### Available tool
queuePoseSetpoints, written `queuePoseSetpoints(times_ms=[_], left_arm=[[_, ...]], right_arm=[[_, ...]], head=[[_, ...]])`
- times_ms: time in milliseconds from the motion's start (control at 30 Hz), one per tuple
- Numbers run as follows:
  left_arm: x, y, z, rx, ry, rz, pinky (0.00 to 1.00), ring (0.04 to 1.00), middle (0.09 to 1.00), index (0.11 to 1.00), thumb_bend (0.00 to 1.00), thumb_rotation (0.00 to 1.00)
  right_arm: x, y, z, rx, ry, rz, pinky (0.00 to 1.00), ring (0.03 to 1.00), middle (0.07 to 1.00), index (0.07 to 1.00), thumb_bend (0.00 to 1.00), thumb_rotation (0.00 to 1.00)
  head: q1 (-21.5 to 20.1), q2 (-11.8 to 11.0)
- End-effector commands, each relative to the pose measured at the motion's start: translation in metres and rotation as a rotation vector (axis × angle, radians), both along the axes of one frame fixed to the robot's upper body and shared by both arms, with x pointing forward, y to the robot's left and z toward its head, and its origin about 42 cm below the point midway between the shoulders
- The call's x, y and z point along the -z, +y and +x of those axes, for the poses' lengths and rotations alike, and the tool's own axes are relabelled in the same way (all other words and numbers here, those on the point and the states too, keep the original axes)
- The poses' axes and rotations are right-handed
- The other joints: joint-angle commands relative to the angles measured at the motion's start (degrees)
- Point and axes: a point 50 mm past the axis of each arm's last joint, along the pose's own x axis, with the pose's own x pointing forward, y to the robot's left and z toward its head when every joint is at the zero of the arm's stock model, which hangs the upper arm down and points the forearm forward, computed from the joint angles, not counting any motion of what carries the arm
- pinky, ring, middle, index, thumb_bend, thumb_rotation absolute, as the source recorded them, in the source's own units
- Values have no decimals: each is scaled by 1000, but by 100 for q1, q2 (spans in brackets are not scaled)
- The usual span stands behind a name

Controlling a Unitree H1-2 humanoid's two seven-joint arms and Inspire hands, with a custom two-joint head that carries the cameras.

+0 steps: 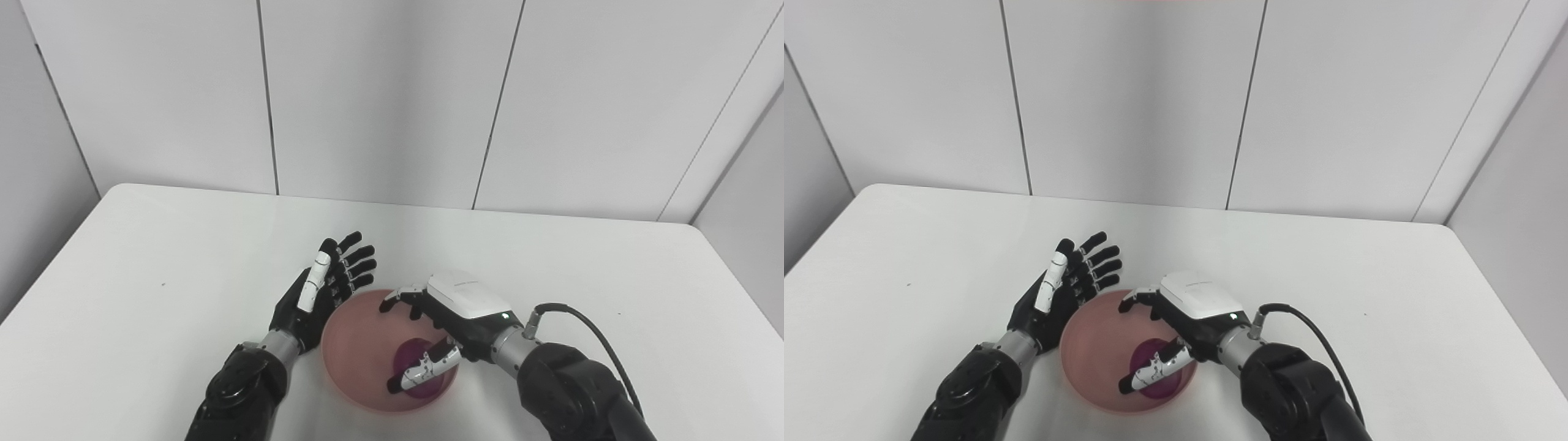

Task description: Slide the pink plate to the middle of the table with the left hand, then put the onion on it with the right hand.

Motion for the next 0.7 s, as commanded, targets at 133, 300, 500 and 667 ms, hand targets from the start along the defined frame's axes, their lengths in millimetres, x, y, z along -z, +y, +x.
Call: queuePoseSetpoints(times_ms=[133, 300, 500, 667], left_arm=[[53, 5, -27, -2, 233, 57, 895, 886, 879, 894, 842, 875], [53, 5, -27, -8, 234, 56, 890, 876, 871, 885, 839, 871], [53, 7, -26, -9, 235, 54, 887, 878, 871, 888, 841, 869], [53, 9, -26, -9, 232, 51, 892, 877, 876, 886, 834, 861]], right_arm=[[-29, -9, 4, -5, -186, 127, 536, 710, 798, 751, 994, 485], [-36, -24, 5, 33, -262, 333, 624, 759, 800, 762, 910, 556], [-22, -49, 10, 120, -249, 664, 641, 742, 793, 796, 830, 780], [7, -63, 9, 198, -155, 868, 713, 781, 834, 843, 821, 878]], head=[[2, 0], [0, 3], [-49, -19], [-105, -26]])
